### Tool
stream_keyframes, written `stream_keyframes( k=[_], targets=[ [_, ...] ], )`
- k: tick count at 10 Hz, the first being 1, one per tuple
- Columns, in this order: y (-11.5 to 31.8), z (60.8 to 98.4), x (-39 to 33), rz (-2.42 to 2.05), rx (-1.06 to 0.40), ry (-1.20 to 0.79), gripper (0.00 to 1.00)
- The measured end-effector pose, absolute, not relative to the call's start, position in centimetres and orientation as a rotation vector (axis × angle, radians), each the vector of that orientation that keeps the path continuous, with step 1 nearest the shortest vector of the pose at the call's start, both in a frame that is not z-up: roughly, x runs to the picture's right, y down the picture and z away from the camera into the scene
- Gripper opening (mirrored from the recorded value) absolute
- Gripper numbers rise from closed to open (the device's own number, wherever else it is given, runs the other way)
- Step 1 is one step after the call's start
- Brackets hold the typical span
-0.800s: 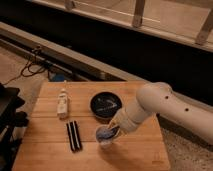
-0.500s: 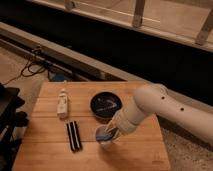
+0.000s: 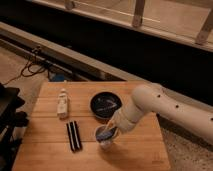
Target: Place the white sponge in the ceramic cup
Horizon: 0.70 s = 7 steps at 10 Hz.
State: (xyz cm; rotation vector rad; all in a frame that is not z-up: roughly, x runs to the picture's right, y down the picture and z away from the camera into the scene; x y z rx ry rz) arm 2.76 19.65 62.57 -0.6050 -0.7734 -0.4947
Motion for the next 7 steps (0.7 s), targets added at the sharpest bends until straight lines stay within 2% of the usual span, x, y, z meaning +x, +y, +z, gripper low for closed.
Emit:
stream_keyframes(
  k=[4, 5, 7],
  targets=[
    [20.55, 63.71, 2.16, -0.503, -0.638, -0.778, 0.72],
    [20.65, 63.80, 2.15, -0.503, -0.640, -0.779, 0.78],
    [20.82, 63.95, 1.81, -0.509, -0.647, -0.785, 0.80]
  ],
)
